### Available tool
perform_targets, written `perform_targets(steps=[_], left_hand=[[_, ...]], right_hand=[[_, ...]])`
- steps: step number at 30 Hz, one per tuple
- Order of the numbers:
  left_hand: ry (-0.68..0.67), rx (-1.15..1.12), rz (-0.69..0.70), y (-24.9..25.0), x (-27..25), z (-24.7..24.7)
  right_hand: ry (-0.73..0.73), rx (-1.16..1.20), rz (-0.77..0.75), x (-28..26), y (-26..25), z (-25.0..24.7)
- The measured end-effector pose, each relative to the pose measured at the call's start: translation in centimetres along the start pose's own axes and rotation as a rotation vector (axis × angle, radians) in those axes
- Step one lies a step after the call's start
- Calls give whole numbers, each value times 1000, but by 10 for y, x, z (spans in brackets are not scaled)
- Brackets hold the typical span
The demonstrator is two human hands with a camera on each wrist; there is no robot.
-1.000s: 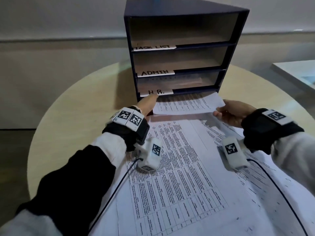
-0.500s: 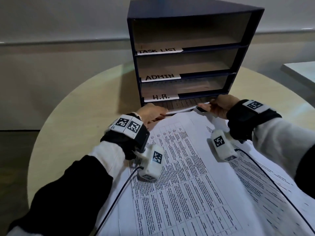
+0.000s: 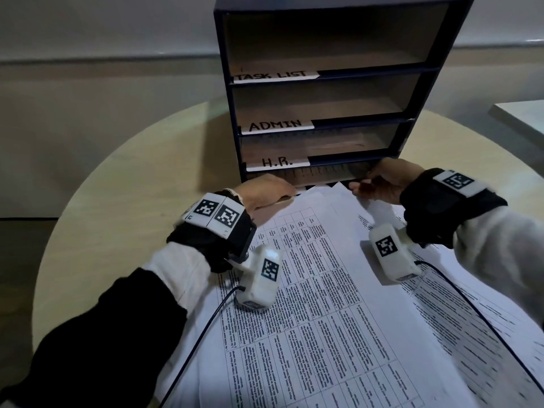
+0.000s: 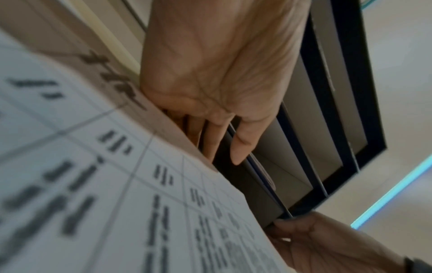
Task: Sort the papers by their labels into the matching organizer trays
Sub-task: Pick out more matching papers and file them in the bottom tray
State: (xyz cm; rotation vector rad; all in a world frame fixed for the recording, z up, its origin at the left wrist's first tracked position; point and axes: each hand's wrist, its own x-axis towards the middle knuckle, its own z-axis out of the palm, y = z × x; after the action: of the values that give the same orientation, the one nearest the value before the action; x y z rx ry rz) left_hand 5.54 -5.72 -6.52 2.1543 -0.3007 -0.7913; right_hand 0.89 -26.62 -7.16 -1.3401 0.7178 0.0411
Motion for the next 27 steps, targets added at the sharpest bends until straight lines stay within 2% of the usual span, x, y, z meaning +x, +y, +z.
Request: perform_targets(steps=[3,7,12,15,20,23,27], left_hand=[[-25,88,2,6,1,4],[12,130,-9,6,3,3],[55,149,-46,5,1,1],[45,198,-7,12,-8,1],[80,267,43,11,-29,-4],[117,223,88,7,-45,-5],[219,153,241,3,-66,-7]], right_hand=[[8,-7,-10,1,1,-2],[-15,-5,-31,3,1,1],[43,3,-31,2,2,-1],[62,39,-57,-6,0,-5],[44,-183,-156,-33,-6,-8],[-53,-376,-214,-61,-5,-6],[-173,-611,-228,-97,6,4]])
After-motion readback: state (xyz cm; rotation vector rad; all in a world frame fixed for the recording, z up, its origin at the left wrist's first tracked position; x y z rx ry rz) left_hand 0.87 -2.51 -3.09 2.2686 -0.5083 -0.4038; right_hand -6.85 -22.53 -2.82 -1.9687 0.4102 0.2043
